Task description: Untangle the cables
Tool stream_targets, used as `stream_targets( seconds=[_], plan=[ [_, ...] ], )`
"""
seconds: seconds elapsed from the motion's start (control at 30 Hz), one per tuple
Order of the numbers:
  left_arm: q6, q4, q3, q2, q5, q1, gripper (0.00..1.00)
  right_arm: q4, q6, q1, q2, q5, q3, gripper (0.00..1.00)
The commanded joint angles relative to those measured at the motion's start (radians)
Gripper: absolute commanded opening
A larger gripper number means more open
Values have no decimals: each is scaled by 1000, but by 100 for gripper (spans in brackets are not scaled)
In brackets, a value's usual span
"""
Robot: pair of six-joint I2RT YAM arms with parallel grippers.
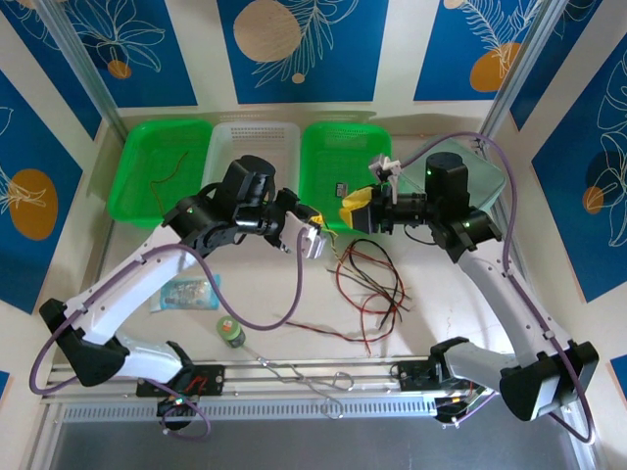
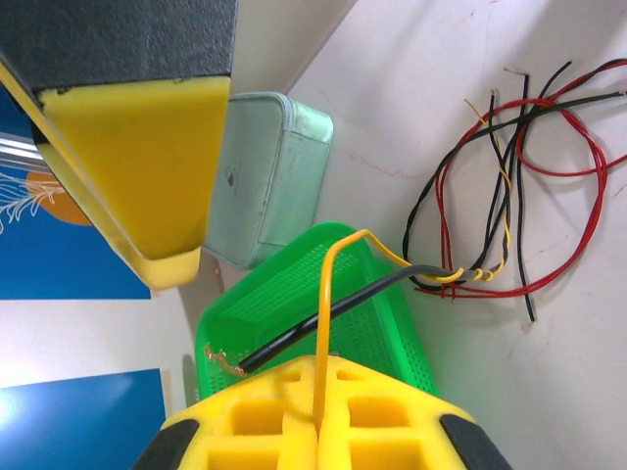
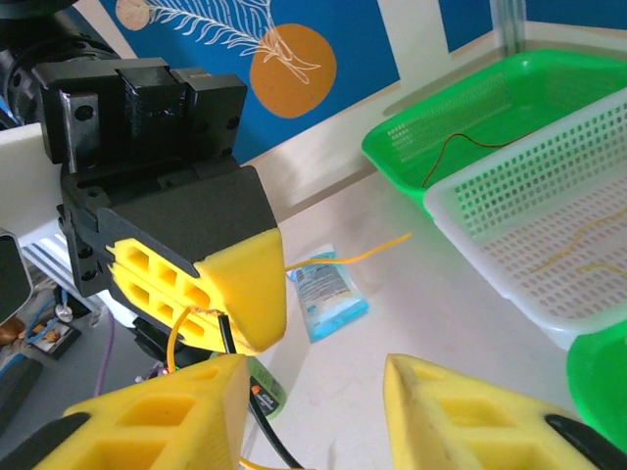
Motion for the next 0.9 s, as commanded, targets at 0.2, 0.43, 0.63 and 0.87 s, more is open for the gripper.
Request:
stream_targets(
  seconds=[0.2, 0.43, 0.63, 0.87],
  plan=[
    [-2, 41, -11, -24, 81, 3, 0, -28, -14, 72, 17, -38, 40, 43],
    [-10, 35, -9, -27, 84, 4, 0, -30, -11, 94, 41, -45, 51, 38],
    [-15, 39, -9, -26, 84, 4, 0, -36, -15, 109, 57, -36, 54, 38],
    [-22, 44, -9, -22, 85, 4, 0, -25, -15, 117, 70, -10, 55, 27]
  ],
)
